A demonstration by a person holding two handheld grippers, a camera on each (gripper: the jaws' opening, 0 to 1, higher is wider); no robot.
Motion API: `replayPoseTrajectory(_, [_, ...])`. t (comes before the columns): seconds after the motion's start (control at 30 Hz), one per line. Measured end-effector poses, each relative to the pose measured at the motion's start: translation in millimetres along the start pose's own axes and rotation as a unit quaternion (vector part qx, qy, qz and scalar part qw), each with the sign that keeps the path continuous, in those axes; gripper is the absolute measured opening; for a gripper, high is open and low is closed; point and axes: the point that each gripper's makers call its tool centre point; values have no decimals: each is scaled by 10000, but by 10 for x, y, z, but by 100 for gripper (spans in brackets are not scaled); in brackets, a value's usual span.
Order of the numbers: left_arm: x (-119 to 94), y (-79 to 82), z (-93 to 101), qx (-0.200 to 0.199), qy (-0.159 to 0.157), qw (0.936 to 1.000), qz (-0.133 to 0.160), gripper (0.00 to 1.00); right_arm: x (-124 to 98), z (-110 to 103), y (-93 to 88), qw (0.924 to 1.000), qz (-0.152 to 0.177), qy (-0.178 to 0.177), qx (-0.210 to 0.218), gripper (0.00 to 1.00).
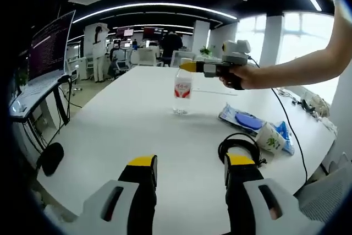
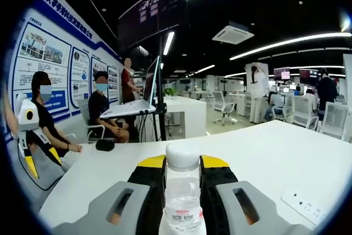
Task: Arrange the tabletop items into an orderly group along one side of the table until the central work area is clear of visible clutter.
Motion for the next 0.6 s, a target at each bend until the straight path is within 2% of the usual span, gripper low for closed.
replayPoseTrajectory(0.17, [10,-32,10,64,-4,9999,-93,46,-20,7,27,9999,18,-28,123,20])
replayPoseTrajectory(0.43, [0,-21,11,66,-7,10000,-68,46,-47,-6,125,9999,136,5,44,19])
replayPoseTrajectory(0.6, [-31,13,16,62,23,10000,2,46,-73,-20,246,9996,274,-48,48,20])
Point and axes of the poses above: the point that each gripper's makers call its tool centre point, and the gripper's own axes: x roughly forward along the fingers, z roughly to its right, y roughly out of its top, and after that the axes turned 8 degrees about -y, right-handed
